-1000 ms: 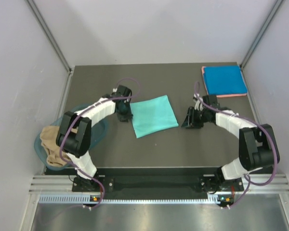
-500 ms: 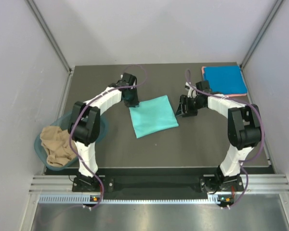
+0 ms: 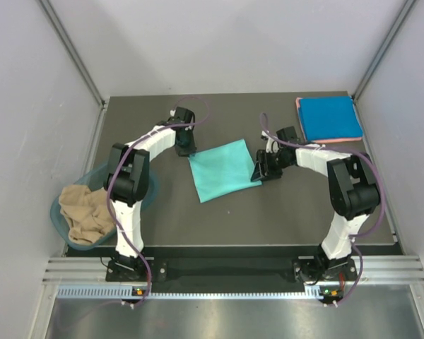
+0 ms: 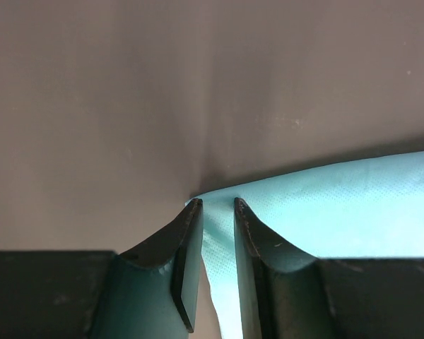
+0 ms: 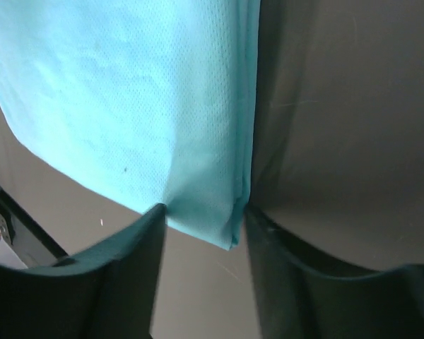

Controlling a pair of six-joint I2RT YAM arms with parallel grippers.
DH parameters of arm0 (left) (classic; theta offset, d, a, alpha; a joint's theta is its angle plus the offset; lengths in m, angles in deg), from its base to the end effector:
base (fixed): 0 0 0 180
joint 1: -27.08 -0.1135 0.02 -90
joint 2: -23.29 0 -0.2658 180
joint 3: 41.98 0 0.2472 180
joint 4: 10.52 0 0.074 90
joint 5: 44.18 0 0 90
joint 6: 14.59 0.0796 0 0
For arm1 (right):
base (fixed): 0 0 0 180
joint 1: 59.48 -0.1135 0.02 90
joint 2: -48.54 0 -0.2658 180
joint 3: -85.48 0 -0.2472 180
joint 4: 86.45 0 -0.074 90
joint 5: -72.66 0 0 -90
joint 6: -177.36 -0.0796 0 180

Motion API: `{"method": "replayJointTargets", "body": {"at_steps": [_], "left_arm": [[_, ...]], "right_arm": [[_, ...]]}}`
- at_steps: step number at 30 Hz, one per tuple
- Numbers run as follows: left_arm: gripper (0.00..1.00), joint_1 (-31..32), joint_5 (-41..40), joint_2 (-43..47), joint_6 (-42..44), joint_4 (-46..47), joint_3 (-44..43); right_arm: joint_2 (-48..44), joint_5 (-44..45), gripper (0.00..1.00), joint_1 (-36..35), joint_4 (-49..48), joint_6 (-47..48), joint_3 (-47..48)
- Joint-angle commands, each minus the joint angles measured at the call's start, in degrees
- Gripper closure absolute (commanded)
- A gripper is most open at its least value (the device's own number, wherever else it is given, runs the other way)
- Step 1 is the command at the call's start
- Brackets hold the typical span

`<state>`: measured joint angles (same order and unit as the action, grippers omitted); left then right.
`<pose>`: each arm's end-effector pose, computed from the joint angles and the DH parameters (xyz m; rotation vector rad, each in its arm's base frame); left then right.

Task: Fold and stack the t-shirts
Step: Fold the tshirt

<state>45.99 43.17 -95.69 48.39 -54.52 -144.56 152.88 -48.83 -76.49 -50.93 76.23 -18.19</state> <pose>0.4380 -0.1462 0.1427 -0.2028 2.6323 -0.2159 0.3391 0.1472 0.1279 -0.3164 2.6797 0.8903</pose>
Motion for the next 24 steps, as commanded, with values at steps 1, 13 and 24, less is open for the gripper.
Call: {"method": "replayJointTargets", "body": {"at_steps": [1,13,24], "left_arm": [[0.70,-0.1,0.4,-0.2,1.5,1.2,-0.9],[0.67,1.0,-3.4,6.4,3.7,-6.2,-6.0],[0.67,6.3,6.7,20.1,3.0,-3.7,7.9]], "right_arm": [[-0.9,0.7,0.55,-0.8,-3.3,-0.3,-1.5],[-16.3,7.0,0.90,-5.3,-12.0,-13.8,-19.1],[-33.9,21.1,0.52,-10.5,-5.3,-27.4,-27.0]]}}
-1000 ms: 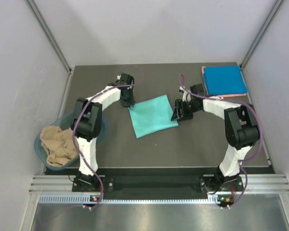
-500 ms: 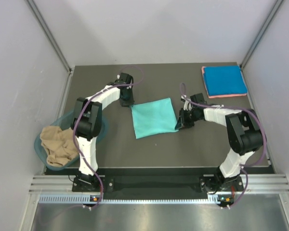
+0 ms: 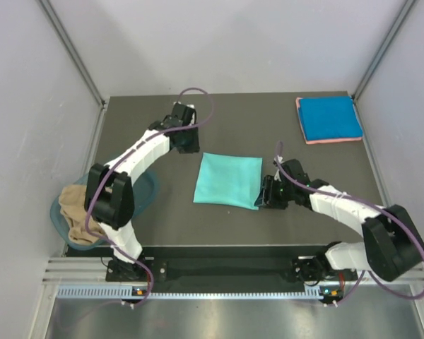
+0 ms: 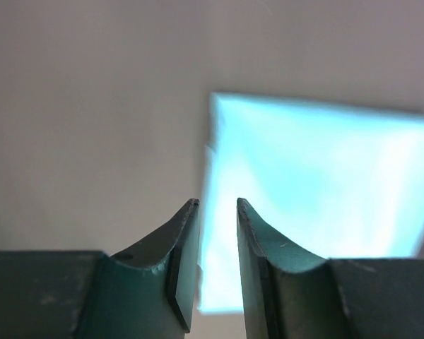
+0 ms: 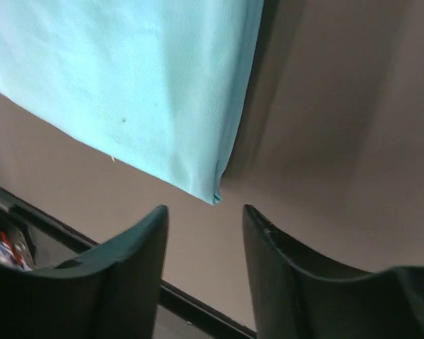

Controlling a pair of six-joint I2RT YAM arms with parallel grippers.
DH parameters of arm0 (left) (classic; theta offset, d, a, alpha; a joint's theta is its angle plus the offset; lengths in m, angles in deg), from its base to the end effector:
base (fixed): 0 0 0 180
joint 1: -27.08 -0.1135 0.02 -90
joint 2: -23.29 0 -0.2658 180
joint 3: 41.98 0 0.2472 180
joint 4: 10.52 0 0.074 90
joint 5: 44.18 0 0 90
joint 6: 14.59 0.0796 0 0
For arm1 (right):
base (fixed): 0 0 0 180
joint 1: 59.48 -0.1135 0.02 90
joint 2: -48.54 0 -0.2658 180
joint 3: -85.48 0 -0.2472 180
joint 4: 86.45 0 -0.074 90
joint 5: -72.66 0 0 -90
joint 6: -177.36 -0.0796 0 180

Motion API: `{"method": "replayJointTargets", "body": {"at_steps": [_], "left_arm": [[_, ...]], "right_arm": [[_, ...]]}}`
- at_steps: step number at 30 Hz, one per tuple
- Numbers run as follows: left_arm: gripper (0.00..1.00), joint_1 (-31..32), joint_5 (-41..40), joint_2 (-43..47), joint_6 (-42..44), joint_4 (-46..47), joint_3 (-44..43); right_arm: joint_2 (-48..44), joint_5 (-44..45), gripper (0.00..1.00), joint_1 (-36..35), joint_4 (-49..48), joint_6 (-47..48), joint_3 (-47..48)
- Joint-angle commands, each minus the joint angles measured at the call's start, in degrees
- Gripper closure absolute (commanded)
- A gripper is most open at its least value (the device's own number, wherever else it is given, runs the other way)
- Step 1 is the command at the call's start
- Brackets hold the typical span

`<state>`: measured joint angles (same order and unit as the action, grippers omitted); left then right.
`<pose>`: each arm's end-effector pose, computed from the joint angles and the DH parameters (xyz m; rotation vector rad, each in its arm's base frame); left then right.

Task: Fold and stack the t-shirts
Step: Fold the tshirt, then neatly place the folded tshirt to the corner

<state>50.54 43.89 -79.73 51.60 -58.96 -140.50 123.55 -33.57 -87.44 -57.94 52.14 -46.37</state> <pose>0.3853 -0.1643 0.2305 -0.0219 2.5196 -0.2997 0.2168 0.1403 0.1348 0.0506 2.6723 0.7604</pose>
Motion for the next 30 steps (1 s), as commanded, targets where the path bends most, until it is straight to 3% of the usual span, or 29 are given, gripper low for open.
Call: {"method": "replayJointTargets", "body": {"at_steps": [1,4,6,7,8,12,23,30], "left_arm": [[0.67,2.1,9.7,4.9,-1.3,1.7,7.1],[0.67,3.4,14.2,7.4,-3.6,4.9,13.2],[0.67,3.9,15.6,8.4,-5.0,6.2,15.5],[0.67,4.0,15.8,8.7,-5.3,6.6,17.7],[0.67,4.1,14.8,8.9,-5.5,7.3,20.3],[0.67,4.1,11.1,7.9,-5.2,6.2,20.4],[0.68,4.1,0.4,2.5,-5.1,5.8,22.0],[0.68,4.1,-3.2,0.5,-4.6,3.6,19.1]], "right_arm": [[-5.5,6.1,0.48,1.2,3.4,-1.2,3.4],[-2.8,4.9,0.49,5.3,3.3,4.5,8.5],[0.4,0.3,0.62,8.6,2.2,7.7,11.7],[3.8,-1.4,0.73,9.3,1.7,9.9,15.0],[9.8,-8.9,0.83,10.4,-0.1,13.0,20.9],[15.5,-14.4,0.84,10.6,-1.9,13.9,25.6],[33.2,-18.3,0.84,15.9,-6.1,14.4,34.4],[36.2,-20.1,0.84,18.6,-7.5,14.6,35.9]]}}
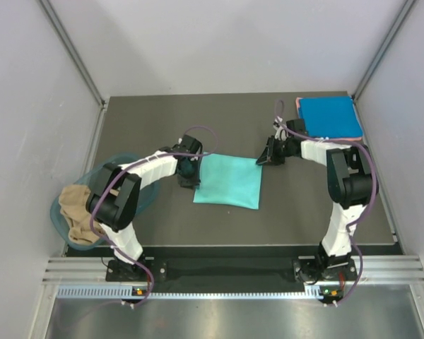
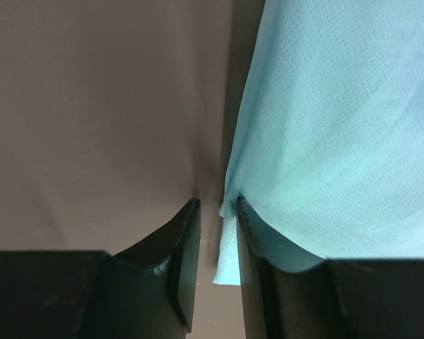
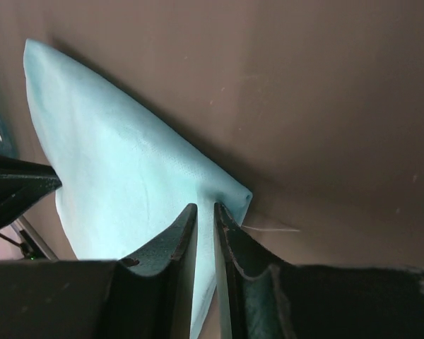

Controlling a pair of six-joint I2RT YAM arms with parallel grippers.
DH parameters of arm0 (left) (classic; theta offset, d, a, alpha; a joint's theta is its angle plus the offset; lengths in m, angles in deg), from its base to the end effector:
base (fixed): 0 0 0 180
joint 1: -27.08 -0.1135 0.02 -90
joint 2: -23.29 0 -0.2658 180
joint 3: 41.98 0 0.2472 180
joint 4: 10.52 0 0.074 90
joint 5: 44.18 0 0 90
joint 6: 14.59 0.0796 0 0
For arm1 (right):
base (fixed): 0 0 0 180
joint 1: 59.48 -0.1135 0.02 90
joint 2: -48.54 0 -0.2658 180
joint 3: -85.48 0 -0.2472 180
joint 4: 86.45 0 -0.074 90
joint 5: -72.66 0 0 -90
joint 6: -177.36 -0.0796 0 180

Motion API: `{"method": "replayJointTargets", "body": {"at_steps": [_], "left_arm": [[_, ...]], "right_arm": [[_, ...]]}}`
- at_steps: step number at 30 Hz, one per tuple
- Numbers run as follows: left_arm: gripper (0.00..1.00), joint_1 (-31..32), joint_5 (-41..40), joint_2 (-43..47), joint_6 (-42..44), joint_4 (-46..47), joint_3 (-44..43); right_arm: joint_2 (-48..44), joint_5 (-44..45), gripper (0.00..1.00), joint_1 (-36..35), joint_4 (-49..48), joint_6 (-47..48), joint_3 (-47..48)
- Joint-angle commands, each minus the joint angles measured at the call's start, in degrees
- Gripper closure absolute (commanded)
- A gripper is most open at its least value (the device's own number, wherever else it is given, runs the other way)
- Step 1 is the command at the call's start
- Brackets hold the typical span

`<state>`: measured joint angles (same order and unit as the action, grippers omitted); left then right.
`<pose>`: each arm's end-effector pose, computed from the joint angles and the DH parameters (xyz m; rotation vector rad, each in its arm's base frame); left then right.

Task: Fold and stack the t-shirts
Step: Neatly place the folded tshirt to the corner

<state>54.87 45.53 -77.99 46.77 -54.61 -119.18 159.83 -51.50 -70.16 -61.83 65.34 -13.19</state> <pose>0.3141 -0.1651 0.1307 -0.0221 2.7928 -0.2484 0.3963 0.1202 0.1237 0.0030 2.5573 0.9792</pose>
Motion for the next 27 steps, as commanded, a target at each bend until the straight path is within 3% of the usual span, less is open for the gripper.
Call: {"method": "replayJointTargets", "body": {"at_steps": [1,5,7,9,12,14,17,27], "left_arm": [[0.68,-0.2,-5.8,-1.6,0.4,-2.1,-2.8],[0.67,-0.3,-10.2,-2.8,0.7,-7.5,-9.5],[0.66,-0.3,-10.6,-2.8,0.6,-9.1,-12.2],[0.66,-0.3,-8.9,-2.5,0.2,-10.0,-14.9],[0.66,-0.2,-2.8,-2.3,-0.8,-7.8,-14.8],[0.66,-0.2,2.0,-2.5,-1.0,-5.1,-11.8],[0.66,-0.2,2.8,-4.1,-0.9,-1.5,-9.3],[0.68,-1.2,-6.6,-13.6,0.6,-5.4,-15.6]], "right_arm": [[-0.5,-2.1,0.83,1.8,-3.8,1.2,2.4],[-5.9,0.9,0.72,2.2,-2.4,0.8,-0.4],[-8.3,2.6,0.58,2.2,-1.7,0.7,-1.5],[-10.6,3.9,0.43,2.1,-1.8,0.7,-3.6],[-10.8,3.7,0.30,2.0,-2.8,0.4,-5.5],[-9.4,2.7,0.27,1.5,-3.6,0.7,-6.1],[-7.4,2.7,0.22,0.0,-4.1,2.2,-6.0],[-0.9,-0.4,0.14,-0.9,-7.6,4.3,-4.4]]}}
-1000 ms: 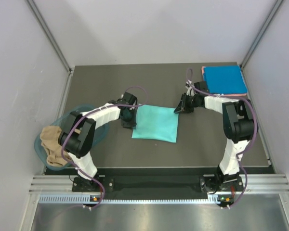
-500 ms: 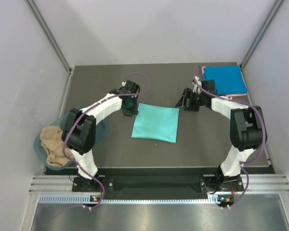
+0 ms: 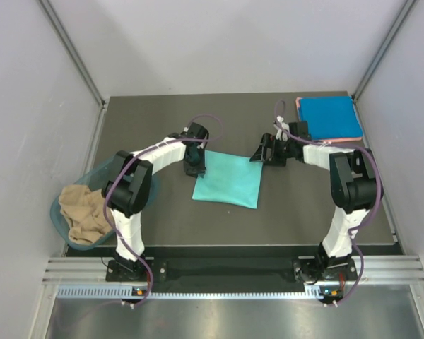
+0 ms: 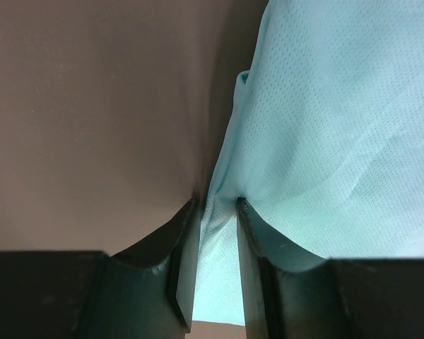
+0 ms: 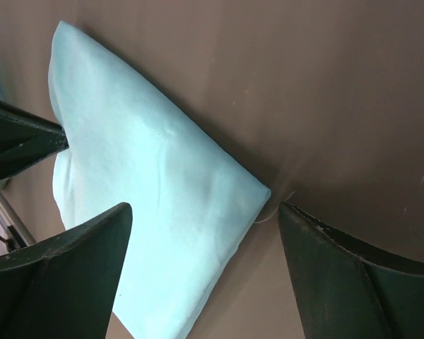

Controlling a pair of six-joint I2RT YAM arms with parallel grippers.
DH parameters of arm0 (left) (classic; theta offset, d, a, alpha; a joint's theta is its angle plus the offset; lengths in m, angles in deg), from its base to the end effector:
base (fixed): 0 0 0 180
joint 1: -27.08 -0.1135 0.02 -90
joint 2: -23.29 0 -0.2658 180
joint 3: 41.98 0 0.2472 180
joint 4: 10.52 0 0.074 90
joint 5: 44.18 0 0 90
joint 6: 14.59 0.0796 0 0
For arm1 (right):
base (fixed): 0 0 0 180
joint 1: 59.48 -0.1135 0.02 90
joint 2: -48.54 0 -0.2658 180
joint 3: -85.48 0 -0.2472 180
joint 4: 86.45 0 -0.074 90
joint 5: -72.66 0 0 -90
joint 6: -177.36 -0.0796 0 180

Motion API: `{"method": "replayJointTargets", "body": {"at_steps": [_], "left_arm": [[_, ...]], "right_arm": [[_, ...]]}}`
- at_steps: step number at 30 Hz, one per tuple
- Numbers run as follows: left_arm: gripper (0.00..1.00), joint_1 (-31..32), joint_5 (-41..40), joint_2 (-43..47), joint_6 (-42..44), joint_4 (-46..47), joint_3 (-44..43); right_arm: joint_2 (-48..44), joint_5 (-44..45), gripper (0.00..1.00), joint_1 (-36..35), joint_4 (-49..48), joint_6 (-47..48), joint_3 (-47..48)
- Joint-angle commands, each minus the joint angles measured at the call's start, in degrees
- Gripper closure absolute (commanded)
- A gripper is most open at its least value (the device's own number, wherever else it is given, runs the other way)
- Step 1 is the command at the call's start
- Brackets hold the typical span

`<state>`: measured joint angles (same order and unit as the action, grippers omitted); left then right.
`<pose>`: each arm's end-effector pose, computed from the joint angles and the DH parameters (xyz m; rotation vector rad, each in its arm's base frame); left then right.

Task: Fold and stack the t-shirts
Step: Neatly place the folded tshirt to the corner

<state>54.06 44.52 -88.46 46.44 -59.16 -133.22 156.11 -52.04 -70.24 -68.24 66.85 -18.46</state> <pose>0.3615 -0.1820 0.1302 -0.0545 2.8013 -0.2137 0.3856 0.1194 0.1313 -0.0715 2.4663 0.9798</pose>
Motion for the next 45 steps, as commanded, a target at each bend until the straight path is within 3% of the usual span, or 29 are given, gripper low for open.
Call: {"method": "replayJointTargets", "body": {"at_steps": [1,37,45], "left_arm": [[0.68,-0.4,-6.8,-3.7,1.0,-1.1,-2.1],[0.67,-0.6,-5.4,-0.1,-1.2,1.9,5.1],[0.67,-0.6,-4.8,-0.2,-1.4,2.7,5.7]], "right_arm": [[2.8,0.2,0.14,-1.3,-0.5,3.3,0.9],[2.6,0.7,0.18,-2.4,6.3,0.3,-3.5],[2.6,1.6,0.32,-2.4,6.7,0.0,-4.0]]}}
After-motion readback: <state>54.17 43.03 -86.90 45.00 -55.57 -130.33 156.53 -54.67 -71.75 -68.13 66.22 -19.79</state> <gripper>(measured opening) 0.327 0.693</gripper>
